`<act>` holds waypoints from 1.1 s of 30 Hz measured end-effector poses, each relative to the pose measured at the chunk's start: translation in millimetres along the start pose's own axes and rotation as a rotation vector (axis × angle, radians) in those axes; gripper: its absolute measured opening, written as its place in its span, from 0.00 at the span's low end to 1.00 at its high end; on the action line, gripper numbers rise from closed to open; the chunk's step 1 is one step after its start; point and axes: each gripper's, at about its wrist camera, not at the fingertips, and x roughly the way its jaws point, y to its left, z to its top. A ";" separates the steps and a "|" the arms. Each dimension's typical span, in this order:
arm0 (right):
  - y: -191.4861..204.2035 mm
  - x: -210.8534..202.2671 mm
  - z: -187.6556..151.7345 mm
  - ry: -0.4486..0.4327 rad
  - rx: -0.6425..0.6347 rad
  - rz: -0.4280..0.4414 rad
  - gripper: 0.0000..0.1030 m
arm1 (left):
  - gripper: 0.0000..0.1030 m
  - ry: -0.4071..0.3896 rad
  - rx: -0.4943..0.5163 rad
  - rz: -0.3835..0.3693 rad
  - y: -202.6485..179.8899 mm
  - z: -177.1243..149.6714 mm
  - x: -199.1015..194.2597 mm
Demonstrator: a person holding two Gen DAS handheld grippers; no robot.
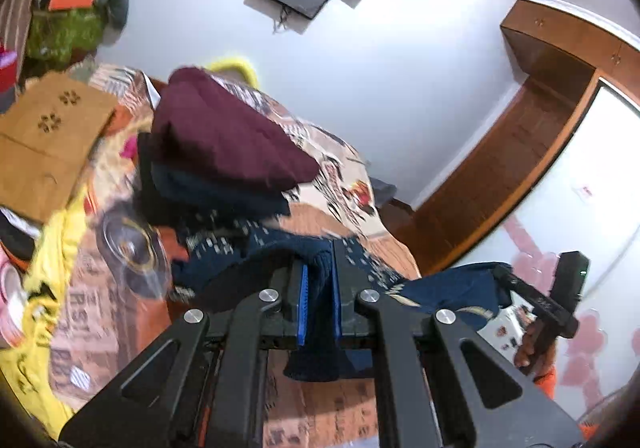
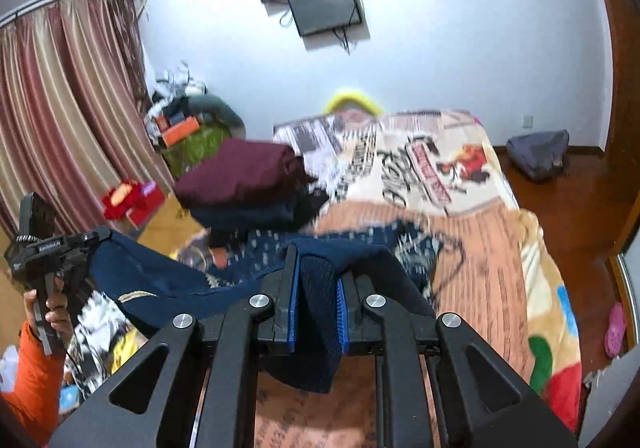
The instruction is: Fold large clothes
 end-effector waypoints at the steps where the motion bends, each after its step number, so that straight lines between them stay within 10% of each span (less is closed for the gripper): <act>1: 0.3 2.8 4.3 -0.003 0.001 -0.003 0.13 | 0.08 -0.002 0.004 0.013 0.0 4.0 4.0; 9: -35.4 81.5 14.5 0.105 0.109 -0.038 0.13 | 0.08 0.078 -0.024 0.223 45.0 19.2 100.4; 21: -105.8 192.7 -25.9 0.343 0.182 -0.126 0.17 | 0.11 0.349 -0.111 0.326 139.8 -27.1 241.1; 27: -105.0 192.4 -33.4 0.412 0.134 -0.132 0.22 | 0.16 0.405 -0.028 0.329 128.5 -34.3 240.3; 33: -75.3 157.1 -30.8 0.381 -0.040 -0.218 0.43 | 0.52 0.344 0.113 0.378 89.4 -22.4 199.2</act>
